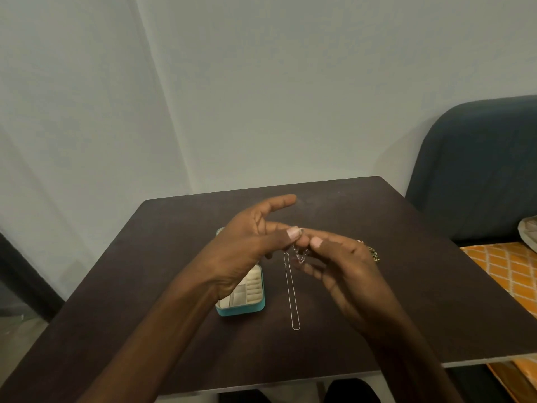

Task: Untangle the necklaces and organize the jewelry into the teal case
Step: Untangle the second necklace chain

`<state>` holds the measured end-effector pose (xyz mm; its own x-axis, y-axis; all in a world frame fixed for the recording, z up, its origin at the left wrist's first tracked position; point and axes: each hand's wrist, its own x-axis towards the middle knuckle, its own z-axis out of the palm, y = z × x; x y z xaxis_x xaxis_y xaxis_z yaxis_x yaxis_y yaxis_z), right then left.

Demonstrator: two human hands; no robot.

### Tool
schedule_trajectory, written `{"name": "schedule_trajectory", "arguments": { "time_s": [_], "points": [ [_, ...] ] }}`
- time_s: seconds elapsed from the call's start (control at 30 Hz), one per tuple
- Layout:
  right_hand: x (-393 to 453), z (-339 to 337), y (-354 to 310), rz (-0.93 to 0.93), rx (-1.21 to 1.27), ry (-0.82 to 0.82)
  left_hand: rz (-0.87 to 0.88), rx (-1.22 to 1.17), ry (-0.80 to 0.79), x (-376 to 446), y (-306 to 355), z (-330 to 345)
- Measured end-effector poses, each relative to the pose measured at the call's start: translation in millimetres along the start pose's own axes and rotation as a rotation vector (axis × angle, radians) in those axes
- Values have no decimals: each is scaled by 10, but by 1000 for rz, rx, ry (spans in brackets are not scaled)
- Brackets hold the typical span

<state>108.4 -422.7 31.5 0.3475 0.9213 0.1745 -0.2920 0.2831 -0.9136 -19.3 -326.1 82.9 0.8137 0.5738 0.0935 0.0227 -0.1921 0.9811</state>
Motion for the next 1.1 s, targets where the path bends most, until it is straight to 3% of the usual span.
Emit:
{"name": "schedule_trajectory", "arguments": {
  "time_s": [0.37,0.67,0.9,1.1],
  "points": [
    [14,-12,191,4,132,29,32,87,48,-46,28,16],
    [23,119,202,49,150,98,-54,143,77,-52,64,53],
    [5,99,397,3,-75,145,-170,-82,-24,-54,17,41],
    [2,111,411,2,90,89,-166,-105,-10,-54,43,42]
  ]
}}
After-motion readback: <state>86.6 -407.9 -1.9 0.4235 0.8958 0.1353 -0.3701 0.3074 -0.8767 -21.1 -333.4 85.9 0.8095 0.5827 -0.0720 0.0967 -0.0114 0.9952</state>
